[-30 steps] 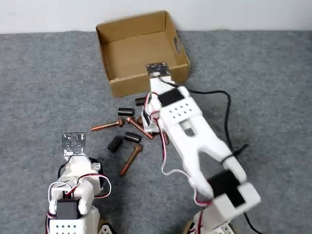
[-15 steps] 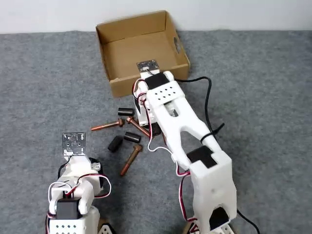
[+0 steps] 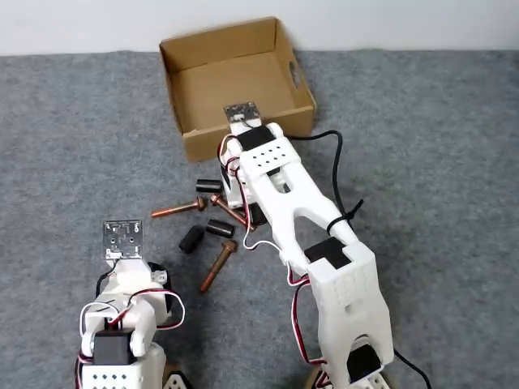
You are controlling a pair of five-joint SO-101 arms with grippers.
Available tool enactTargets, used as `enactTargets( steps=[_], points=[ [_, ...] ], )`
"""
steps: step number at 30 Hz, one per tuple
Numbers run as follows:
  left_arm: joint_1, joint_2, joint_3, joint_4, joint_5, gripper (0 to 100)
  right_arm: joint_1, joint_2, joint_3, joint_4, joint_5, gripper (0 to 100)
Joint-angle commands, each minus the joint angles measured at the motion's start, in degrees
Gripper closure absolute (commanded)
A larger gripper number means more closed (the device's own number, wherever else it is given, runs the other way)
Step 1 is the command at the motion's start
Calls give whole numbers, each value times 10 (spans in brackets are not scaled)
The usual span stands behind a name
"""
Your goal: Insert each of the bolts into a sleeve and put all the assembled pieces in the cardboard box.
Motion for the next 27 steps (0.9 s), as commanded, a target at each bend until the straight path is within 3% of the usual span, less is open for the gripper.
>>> enactTargets(
  steps=[1,11,15,20,27],
  points=[
    [-2,-4,-3,4,-3,994,1,-4,-26,-21,6,841],
    [-2,-4,-3,4,-3,994,2,58,-26,-21,6,850],
    [-2,-4,-3,4,-3,994,7,70,-26,-22,6,991],
    [-2,-4,-3,4,-3,994,16,65,-26,-22,6,990],
    [-2,-4,-3,4,-3,994,22,-29,-26,68,6,990]
  ],
)
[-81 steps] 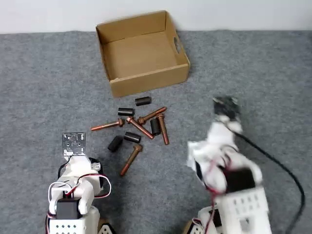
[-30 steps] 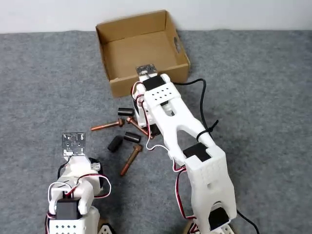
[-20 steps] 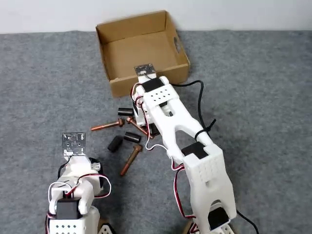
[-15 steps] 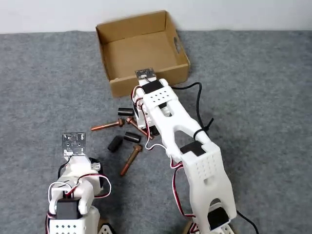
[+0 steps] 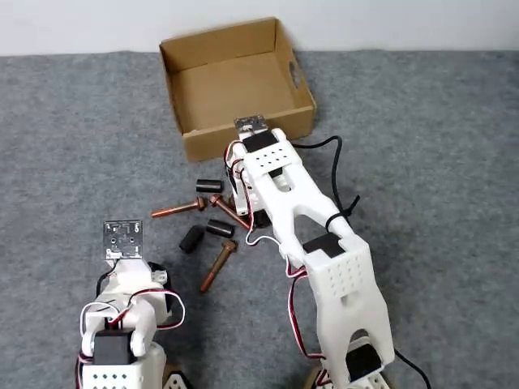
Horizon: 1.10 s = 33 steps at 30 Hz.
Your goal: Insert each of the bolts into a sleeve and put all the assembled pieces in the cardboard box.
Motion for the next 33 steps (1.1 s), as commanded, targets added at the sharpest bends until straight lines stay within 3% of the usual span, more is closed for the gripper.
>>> enactTargets(
  steps=[1,10,18,33],
  points=[
    [-2,-4,-3,4,-3,994,8,-91,-18,49,6,990],
    [-2,-4,-3,4,-3,994,23,-245,-18,166,4,990],
    [-2,-4,-3,4,-3,994,93,-395,2,169,3,991],
    [-2,-4,-3,-25,-4,992,247,-767,339,168,6,991]
  ],
)
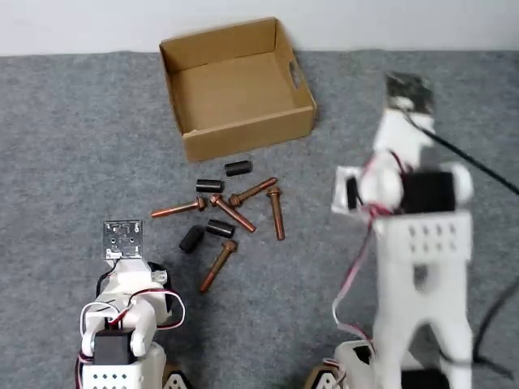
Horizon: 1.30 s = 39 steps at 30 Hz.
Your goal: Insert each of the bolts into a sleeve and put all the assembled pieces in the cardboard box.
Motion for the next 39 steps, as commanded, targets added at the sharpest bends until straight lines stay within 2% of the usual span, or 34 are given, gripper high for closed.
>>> enactTargets(
  steps=[1,9,17,21,29,32,36,39],
  points=[
    [-2,-4,-3,-34,-4,992,34,-98,79,22,6,991],
    [-25,-4,-30,-55,-2,992,95,-214,227,14,6,991],
    [-32,25,-146,-43,-4,992,125,-278,292,7,4,991],
    [-32,144,-211,-47,-4,992,125,-308,305,12,3,991],
    [-23,507,-423,-43,-11,992,126,-356,349,-11,2,991],
    [1,621,-484,-37,-94,991,137,-360,355,-18,2,991],
    [21,748,-575,-3,-293,964,171,-358,367,-19,2,991],
    [25,833,-653,18,-313,917,191,-360,370,-19,2,991]
  ],
)
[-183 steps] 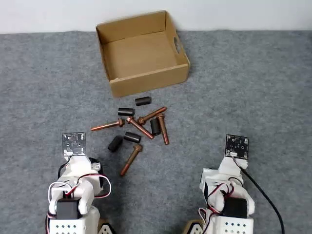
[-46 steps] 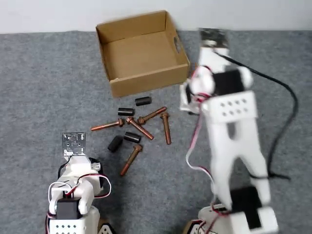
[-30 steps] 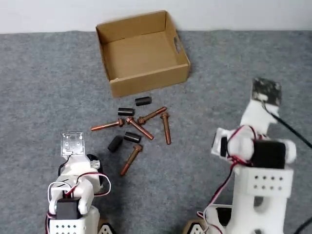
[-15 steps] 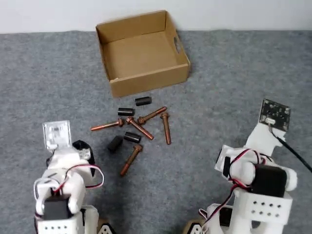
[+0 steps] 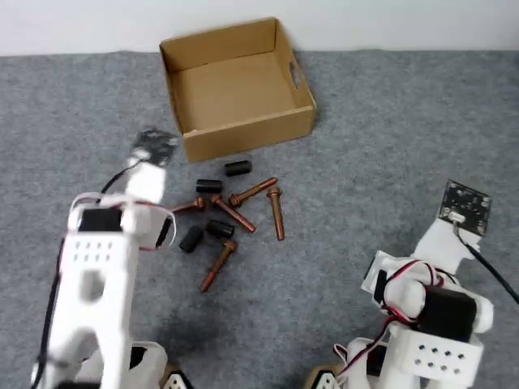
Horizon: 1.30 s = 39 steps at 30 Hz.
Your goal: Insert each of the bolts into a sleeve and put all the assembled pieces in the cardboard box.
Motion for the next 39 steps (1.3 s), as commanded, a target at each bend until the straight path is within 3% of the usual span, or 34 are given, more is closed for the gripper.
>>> enactTargets(
  steps=[1,3,9,14,27,39],
  points=[
    [9,97,-112,28,-45,906,25,-4,-4,-10,2,991],
    [11,155,-179,54,-60,893,28,-4,-4,-10,2,991],
    [33,355,-380,177,-231,870,30,-5,-4,-10,2,991],
    [28,512,-527,244,-327,825,34,-5,-4,-10,2,991],
    [28,742,-829,272,-332,811,33,-5,-4,-10,2,991],
    [30,847,-872,272,-333,824,30,-3,-4,-19,5,991]
  ],
)
